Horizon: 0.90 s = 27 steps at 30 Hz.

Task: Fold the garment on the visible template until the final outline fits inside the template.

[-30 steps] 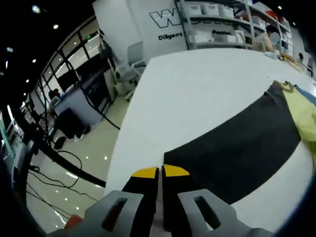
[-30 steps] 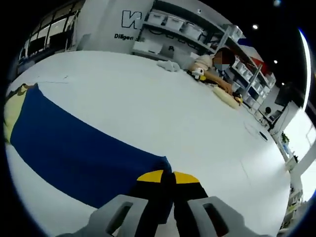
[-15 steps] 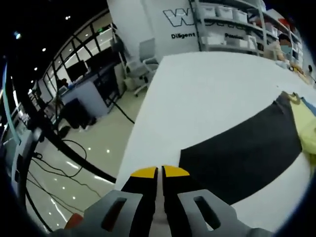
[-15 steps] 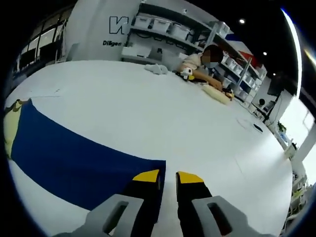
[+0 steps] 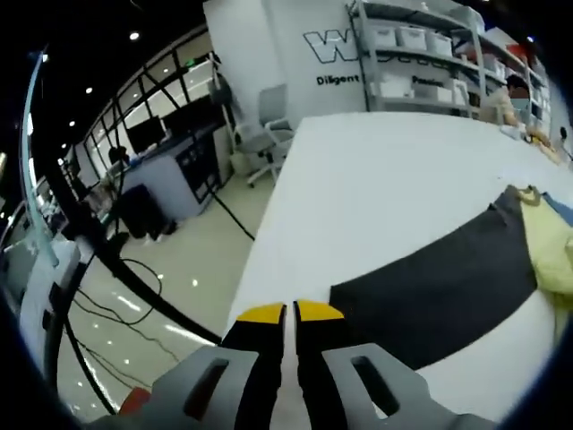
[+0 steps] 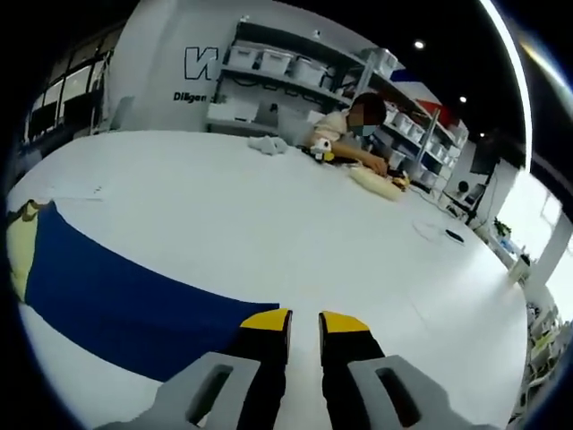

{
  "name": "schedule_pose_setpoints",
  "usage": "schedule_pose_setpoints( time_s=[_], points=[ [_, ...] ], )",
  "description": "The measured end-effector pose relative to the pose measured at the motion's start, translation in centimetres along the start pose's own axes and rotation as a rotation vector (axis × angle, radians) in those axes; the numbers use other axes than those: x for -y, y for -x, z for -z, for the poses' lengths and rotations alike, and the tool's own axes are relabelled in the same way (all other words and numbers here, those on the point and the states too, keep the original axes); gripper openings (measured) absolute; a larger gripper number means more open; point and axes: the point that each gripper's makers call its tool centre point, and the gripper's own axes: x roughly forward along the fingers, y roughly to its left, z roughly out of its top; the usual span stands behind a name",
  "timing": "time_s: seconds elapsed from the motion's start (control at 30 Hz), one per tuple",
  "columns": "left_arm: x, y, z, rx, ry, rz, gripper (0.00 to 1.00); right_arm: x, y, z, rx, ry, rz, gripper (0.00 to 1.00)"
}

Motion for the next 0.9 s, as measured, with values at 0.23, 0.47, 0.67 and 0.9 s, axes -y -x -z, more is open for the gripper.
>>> schedule_pose_setpoints(
  time_s=[0.23,0.47,0.67,0.9],
  points=[
    [3.4,1.1,-2.4,0.089,0.024,0.093,0.03,-2.5,1.7,-2.2,0.083,0.0,-0.063,0.13],
    [8.3,2.5,-3.4,0.133,0.023,0.216,0.13,-7.6,4.0,-3.8,0.168,0.032,-0.195,0.21],
    [11.8,4.2,-3.4,0.146,0.049,0.291,0.29,-11.3,5.8,-4.3,0.203,0.036,-0.291,0.36],
    [14.1,6.0,-2.9,0.156,0.073,0.343,0.38,-14.5,7.9,-4.0,0.213,0.057,-0.37,0.39]
  ],
)
